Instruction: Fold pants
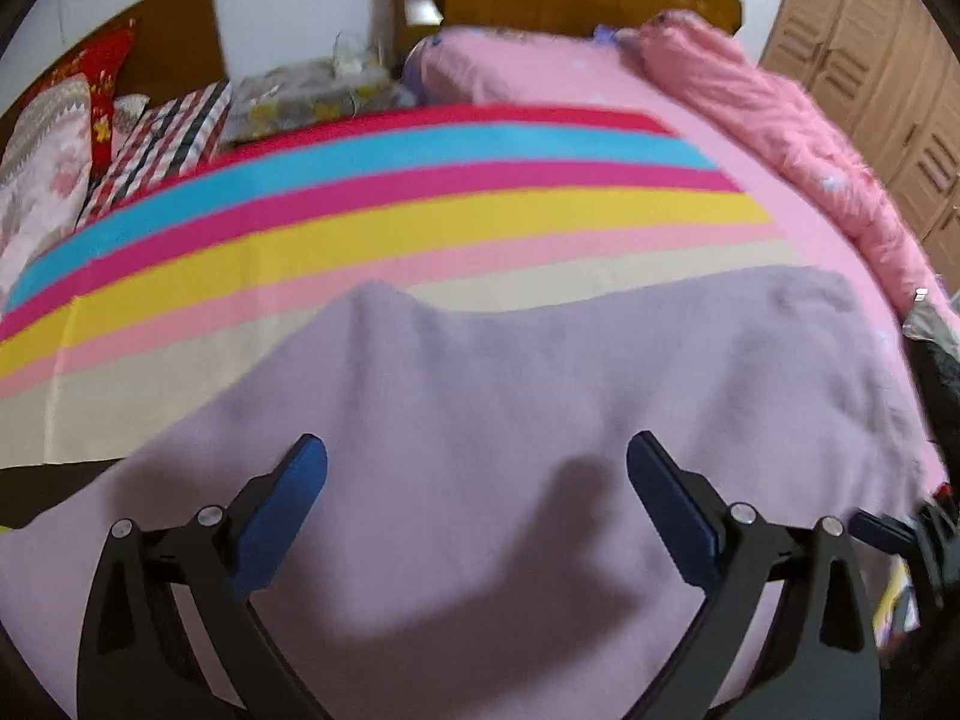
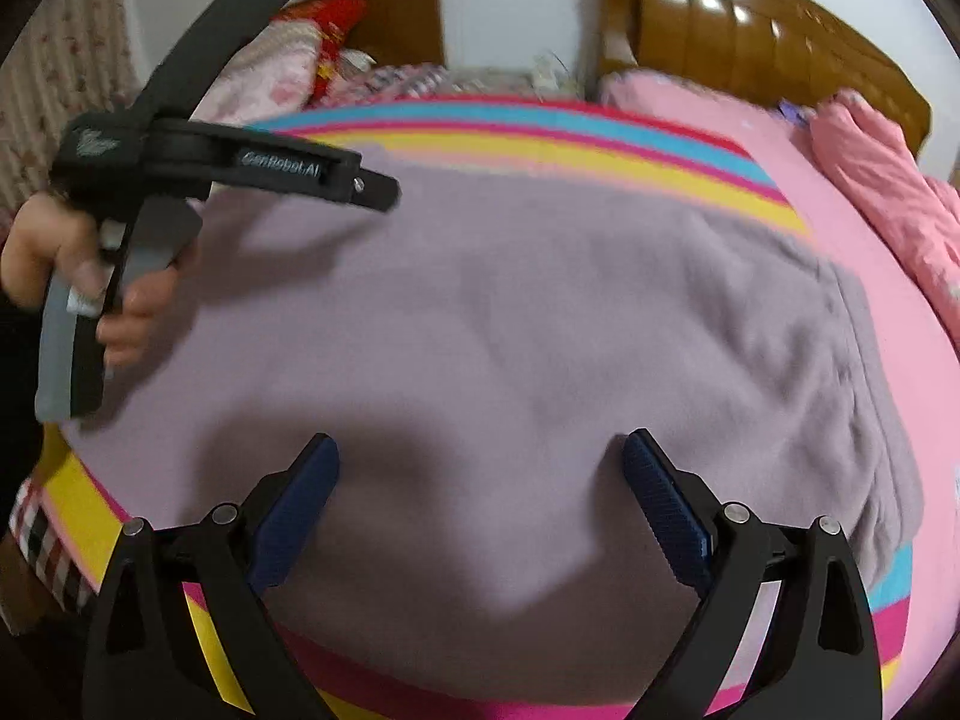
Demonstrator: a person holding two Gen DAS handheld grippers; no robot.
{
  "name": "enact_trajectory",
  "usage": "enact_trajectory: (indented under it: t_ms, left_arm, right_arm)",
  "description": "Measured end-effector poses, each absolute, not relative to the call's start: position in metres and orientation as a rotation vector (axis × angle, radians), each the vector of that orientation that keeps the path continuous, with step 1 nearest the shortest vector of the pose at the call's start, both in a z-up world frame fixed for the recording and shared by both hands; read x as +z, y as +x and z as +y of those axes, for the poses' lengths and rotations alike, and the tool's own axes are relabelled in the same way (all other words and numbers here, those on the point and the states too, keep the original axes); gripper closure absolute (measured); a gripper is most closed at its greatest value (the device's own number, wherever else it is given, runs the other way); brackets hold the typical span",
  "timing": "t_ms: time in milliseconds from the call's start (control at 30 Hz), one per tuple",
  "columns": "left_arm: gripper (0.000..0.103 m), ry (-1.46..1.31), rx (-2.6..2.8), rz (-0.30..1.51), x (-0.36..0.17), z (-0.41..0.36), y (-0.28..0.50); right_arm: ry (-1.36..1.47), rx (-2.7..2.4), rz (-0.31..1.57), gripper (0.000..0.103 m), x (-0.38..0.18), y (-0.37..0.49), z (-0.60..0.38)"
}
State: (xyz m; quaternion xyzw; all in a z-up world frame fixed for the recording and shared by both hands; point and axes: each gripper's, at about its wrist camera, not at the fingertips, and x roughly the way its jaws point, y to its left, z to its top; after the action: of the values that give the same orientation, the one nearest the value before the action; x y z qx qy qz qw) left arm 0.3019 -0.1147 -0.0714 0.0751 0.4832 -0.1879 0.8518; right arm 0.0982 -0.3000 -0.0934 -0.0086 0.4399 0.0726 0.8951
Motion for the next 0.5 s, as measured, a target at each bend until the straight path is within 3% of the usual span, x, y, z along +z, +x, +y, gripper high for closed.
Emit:
enact_trajectory:
  t_ms: [67, 333, 500]
  left_arm:
    - [0.001, 0.253, -0.360, 0.938, -0.083, -0.121, 0.302]
    - [0.001, 0.215, -0.341, 0.941, -0.080, -0.117, 0.313]
    - [0.002, 0.040, -0.381, 0.887, -0.053, -0.083, 0.292]
  right_arm:
    - [0.012, 0.170, 0.894, 0.010, -0.095, 0.091, -0.307]
    - [0.014, 0.147, 0.873, 0.005, -0.098, 0.084, -0.305]
    - [0.007, 0.102, 0.856, 0.005, -0.099, 0.083, -0.299]
